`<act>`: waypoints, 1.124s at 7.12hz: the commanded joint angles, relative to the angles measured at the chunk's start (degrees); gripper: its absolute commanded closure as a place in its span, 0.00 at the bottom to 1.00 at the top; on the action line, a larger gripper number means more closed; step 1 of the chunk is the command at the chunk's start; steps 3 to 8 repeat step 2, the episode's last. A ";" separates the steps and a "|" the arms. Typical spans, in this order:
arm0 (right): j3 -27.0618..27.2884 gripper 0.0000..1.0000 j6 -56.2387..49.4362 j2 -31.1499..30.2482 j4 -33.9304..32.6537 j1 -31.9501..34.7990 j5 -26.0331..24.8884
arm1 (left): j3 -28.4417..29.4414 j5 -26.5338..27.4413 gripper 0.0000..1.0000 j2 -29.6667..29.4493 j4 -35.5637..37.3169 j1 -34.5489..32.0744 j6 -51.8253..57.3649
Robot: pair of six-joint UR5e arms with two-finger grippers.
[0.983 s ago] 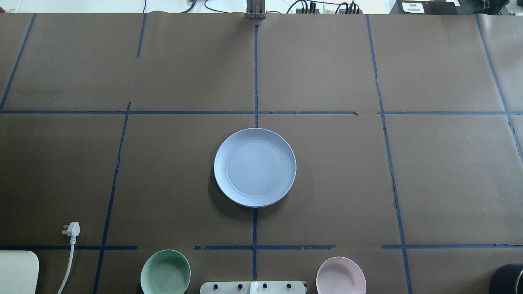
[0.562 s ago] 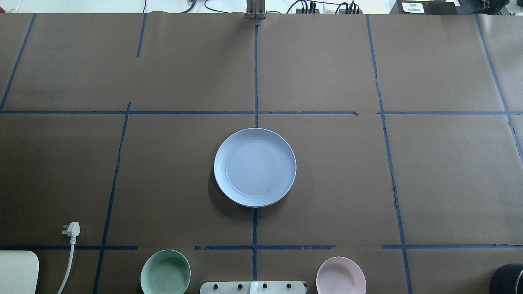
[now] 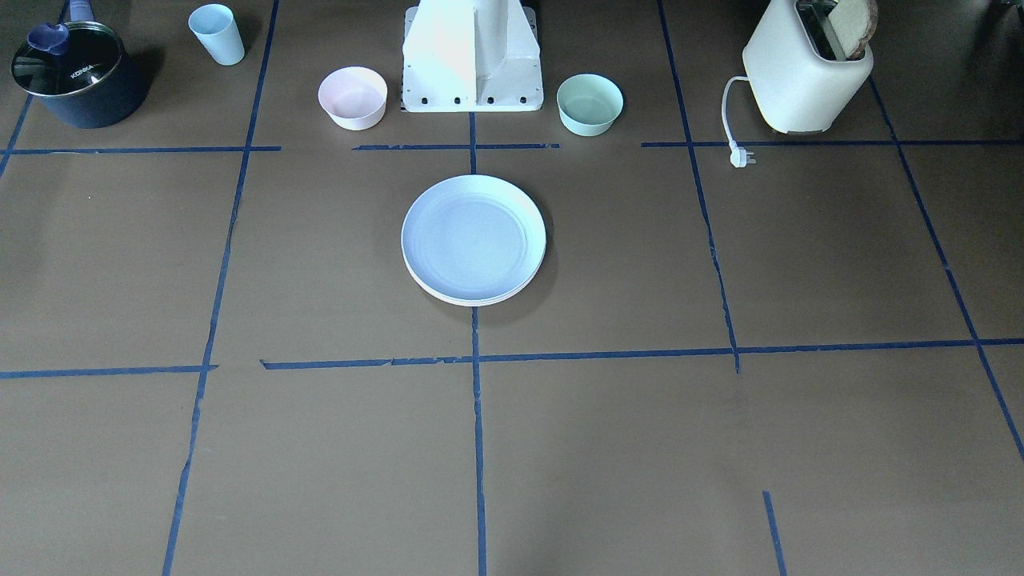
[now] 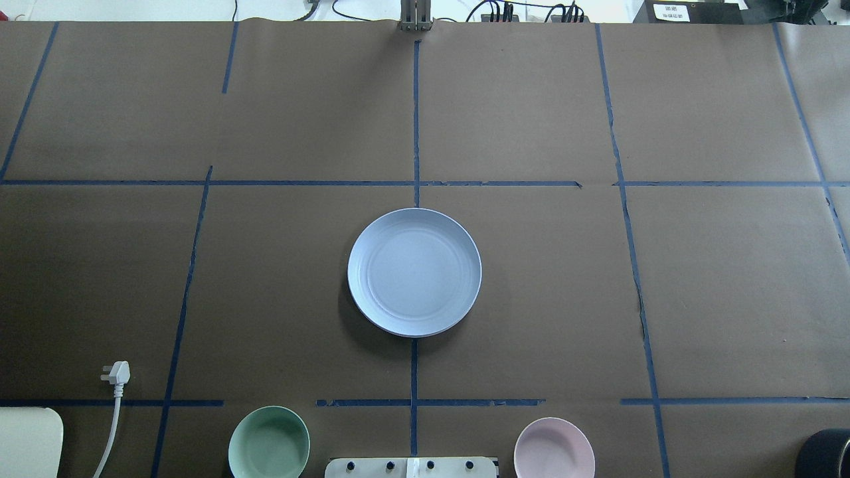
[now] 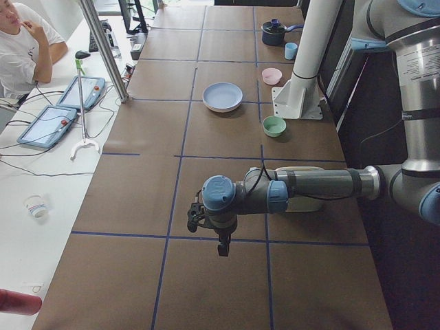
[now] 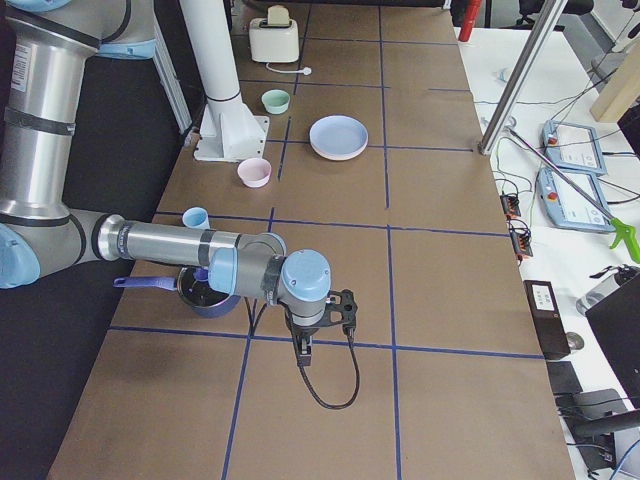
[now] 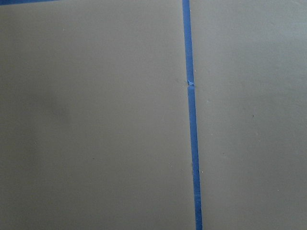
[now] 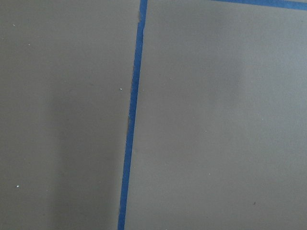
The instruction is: Stack three plates with pink and blue
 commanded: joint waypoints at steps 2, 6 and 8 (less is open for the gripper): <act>-0.12 0.00 -0.05 0.00 0.00 -0.17 0.00 | 0.05 0.00 0.00 0.00 0.09 0.00 0.00; -0.12 0.00 -0.05 0.00 0.00 -0.17 0.00 | 0.05 0.00 0.00 0.00 0.09 0.00 0.00; -0.12 0.00 -0.05 0.00 0.00 -0.17 0.00 | 0.05 0.00 0.00 0.00 0.09 0.00 0.00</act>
